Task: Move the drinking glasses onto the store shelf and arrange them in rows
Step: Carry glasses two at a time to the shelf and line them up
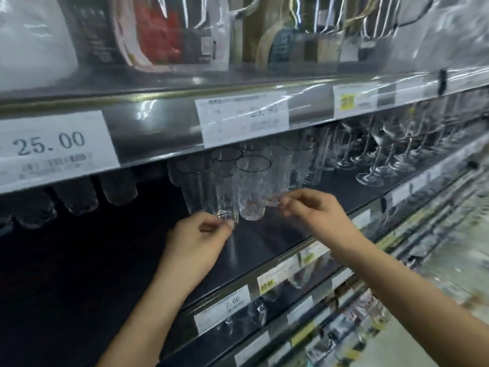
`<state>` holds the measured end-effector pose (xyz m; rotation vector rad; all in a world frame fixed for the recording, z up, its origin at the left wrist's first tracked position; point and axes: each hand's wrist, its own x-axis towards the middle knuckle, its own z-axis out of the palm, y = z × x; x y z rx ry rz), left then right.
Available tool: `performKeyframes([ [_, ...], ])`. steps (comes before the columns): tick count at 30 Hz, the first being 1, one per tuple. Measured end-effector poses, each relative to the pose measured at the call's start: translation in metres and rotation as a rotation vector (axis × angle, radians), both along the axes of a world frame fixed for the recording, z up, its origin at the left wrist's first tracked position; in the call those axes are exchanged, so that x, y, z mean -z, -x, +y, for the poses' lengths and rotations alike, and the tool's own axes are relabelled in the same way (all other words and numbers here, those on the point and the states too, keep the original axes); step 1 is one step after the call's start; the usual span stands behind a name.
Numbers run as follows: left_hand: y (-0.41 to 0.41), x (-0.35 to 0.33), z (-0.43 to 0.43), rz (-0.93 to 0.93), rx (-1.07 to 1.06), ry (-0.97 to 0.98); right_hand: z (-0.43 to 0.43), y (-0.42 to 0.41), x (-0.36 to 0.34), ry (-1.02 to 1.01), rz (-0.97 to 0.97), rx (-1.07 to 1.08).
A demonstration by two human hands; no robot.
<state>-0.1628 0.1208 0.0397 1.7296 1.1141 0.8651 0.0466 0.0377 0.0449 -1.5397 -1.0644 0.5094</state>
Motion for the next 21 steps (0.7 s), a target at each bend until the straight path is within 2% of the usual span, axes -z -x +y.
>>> performKeyframes([
  [4, -0.065, -0.004, -0.032, -0.116, 0.073, 0.007, -0.013, -0.057, 0.003, -0.017, 0.015, 0.069],
  [8, -0.143, 0.0, -0.043, -0.18, 0.045, 0.017, -0.018, -0.126, 0.012, 0.002, 0.028, 0.094],
  [15, -0.262, 0.013, -0.038, -0.169, -0.199, 0.048, -0.01, -0.248, 0.027, 0.042, 0.023, 0.108],
  [21, -0.317, 0.029, -0.025, -0.111, -0.375, -0.011, 0.027, -0.299, 0.036, 0.132, -0.048, 0.094],
])
